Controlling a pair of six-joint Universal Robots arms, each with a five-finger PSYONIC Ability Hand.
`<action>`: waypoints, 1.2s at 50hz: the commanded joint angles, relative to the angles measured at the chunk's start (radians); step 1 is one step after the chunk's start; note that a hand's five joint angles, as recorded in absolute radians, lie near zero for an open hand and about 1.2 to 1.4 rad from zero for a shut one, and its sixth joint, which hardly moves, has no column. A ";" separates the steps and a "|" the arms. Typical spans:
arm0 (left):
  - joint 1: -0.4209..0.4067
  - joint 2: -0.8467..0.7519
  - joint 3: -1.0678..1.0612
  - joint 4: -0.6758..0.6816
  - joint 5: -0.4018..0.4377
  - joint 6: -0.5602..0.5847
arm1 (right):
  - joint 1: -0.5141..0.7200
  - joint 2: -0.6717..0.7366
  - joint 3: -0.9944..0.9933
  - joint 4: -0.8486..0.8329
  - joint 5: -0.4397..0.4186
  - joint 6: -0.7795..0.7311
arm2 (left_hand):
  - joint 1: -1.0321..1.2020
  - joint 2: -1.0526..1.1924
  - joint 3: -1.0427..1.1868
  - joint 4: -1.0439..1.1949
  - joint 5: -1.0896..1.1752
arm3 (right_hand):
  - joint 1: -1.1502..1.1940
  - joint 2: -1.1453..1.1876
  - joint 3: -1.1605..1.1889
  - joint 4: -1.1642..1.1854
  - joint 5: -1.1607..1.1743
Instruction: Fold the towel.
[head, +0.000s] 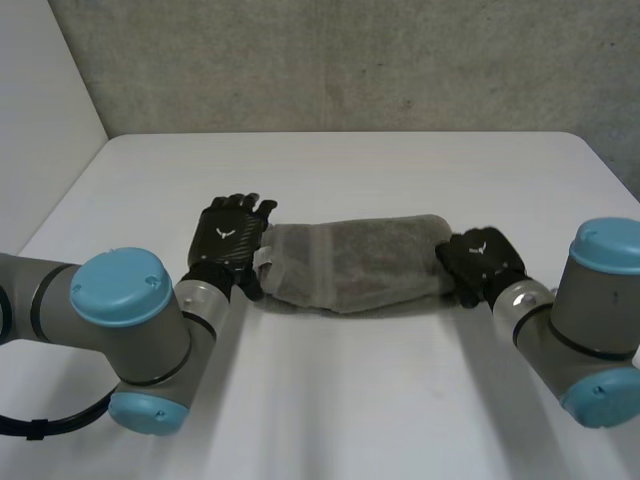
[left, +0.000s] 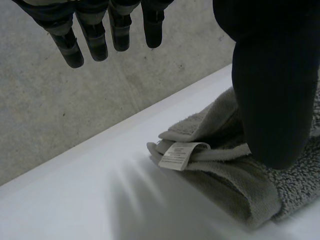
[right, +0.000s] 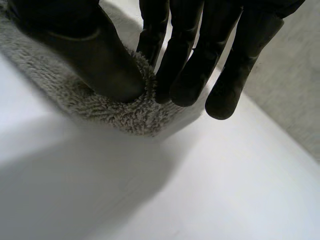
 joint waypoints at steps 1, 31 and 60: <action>0.017 0.064 -0.013 0.001 -0.013 0.006 | 0.108 0.001 -0.161 0.006 -0.005 -0.116 | 0.018 0.021 0.021 0.021 -0.007 | 0.099 0.071 0.058 0.058 0.068; 0.134 0.226 -0.038 0.011 -0.001 -0.046 | 0.475 0.106 -0.339 -0.027 0.072 -0.128 | 0.009 0.013 0.012 0.012 -0.016 | -1.123 -1.151 -1.164 -1.163 -1.154; -0.013 -0.146 0.229 -0.243 0.043 -0.164 | 0.241 0.309 -0.572 0.295 -0.048 0.433 | 0.041 0.045 0.044 0.045 0.017 | -1.123 -1.151 -1.164 -1.163 -1.154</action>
